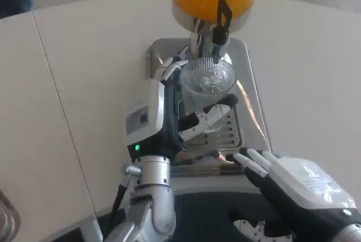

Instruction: Grasp the cup under the faucet to collect the drink, then remove the cup.

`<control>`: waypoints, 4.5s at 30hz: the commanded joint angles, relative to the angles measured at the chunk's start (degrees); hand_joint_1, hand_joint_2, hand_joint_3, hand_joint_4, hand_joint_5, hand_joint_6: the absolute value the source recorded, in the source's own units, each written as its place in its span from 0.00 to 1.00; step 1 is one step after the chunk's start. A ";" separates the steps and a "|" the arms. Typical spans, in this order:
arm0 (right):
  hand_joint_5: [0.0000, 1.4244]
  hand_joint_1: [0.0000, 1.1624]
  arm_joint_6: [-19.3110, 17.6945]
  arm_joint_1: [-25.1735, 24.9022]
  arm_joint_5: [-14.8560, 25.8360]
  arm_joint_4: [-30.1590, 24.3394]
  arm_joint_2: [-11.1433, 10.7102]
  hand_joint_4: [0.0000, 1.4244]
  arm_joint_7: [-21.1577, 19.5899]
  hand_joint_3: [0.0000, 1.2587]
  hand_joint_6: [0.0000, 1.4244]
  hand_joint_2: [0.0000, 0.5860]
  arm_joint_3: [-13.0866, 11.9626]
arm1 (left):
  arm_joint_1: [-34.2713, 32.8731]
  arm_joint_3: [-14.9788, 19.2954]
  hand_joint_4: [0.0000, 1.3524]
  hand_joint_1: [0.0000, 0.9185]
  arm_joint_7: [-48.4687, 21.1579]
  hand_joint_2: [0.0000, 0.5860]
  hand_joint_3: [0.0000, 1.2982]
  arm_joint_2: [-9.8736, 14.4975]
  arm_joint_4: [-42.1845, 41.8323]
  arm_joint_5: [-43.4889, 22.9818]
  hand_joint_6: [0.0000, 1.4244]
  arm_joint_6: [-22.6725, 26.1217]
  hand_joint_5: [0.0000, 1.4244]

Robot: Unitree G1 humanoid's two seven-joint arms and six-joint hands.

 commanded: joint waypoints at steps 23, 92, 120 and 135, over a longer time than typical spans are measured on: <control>0.00 0.52 0.67 -0.65 -0.36 0.67 0.86 0.00 -2.94 0.08 0.01 0.75 0.84 | 6.10 4.68 0.00 0.11 -9.54 0.07 0.05 4.97 -10.87 -5.61 0.24 -6.68 0.17; 0.00 0.42 -7.70 -18.68 18.28 1.99 7.15 0.00 -21.01 0.03 0.01 0.82 -6.99 | 60.35 24.67 0.00 0.03 -42.70 0.18 0.00 32.34 -70.11 4.49 0.08 -19.03 0.00; 0.00 0.40 -15.43 -22.07 20.99 15.63 6.13 0.00 -29.33 0.02 0.03 0.82 -7.85 | 63.54 28.16 0.00 0.03 -46.32 0.18 0.02 32.44 -72.35 2.61 0.08 -19.66 0.01; 0.00 0.38 -15.99 -25.36 22.02 19.90 7.57 0.00 -30.10 0.02 0.03 0.82 -5.97 | 64.30 28.64 0.00 0.03 -47.42 0.18 0.03 31.89 -73.35 2.49 0.08 -19.24 0.01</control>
